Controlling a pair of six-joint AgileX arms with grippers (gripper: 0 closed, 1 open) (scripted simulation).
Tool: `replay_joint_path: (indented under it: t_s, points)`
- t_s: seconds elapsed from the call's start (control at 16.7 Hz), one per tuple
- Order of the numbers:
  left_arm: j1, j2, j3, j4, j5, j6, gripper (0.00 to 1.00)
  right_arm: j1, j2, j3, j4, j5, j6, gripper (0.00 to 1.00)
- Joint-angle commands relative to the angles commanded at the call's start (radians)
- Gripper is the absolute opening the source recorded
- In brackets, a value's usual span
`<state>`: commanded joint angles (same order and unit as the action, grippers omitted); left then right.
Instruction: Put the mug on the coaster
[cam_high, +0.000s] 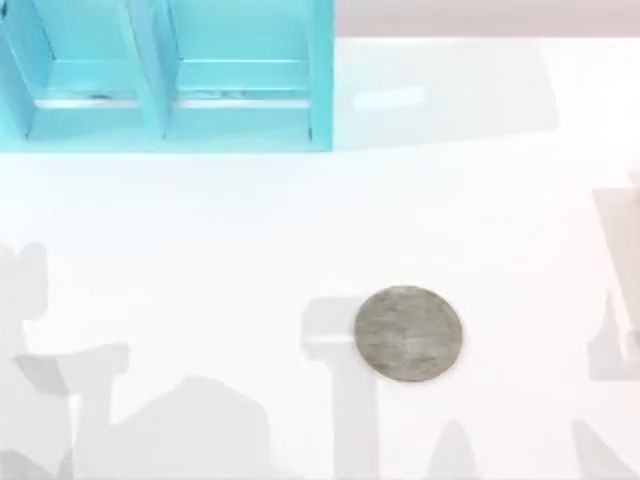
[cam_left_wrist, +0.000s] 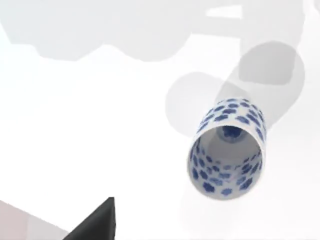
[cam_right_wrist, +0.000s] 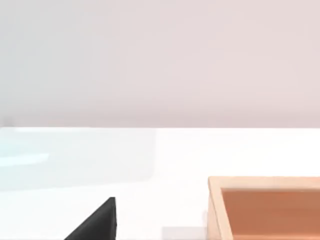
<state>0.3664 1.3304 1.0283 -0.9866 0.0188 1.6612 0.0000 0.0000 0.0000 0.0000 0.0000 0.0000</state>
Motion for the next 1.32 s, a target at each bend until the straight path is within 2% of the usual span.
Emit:
replay_joint_path:
  t_s: [0.3,0.48,1.02,1.32]
  points:
    - [0.073,0.222,0.182,-0.173,-0.014,0.285,1.0,0.0,0.0,0.0,0.0,0.0,0.0,1.0]
    - [0.097,0.285,0.243,-0.226,-0.018,0.379,1.0,0.0,0.0,0.0,0.0,0.0,0.0,1.0]
    - [0.1,0.306,0.243,-0.221,-0.019,0.399,1.0,0.0,0.0,0.0,0.0,0.0,0.0,1.0]
    - [0.104,0.366,0.103,-0.01,-0.02,0.403,1.0,0.0,0.0,0.0,0.0,0.0,0.0,1.0]
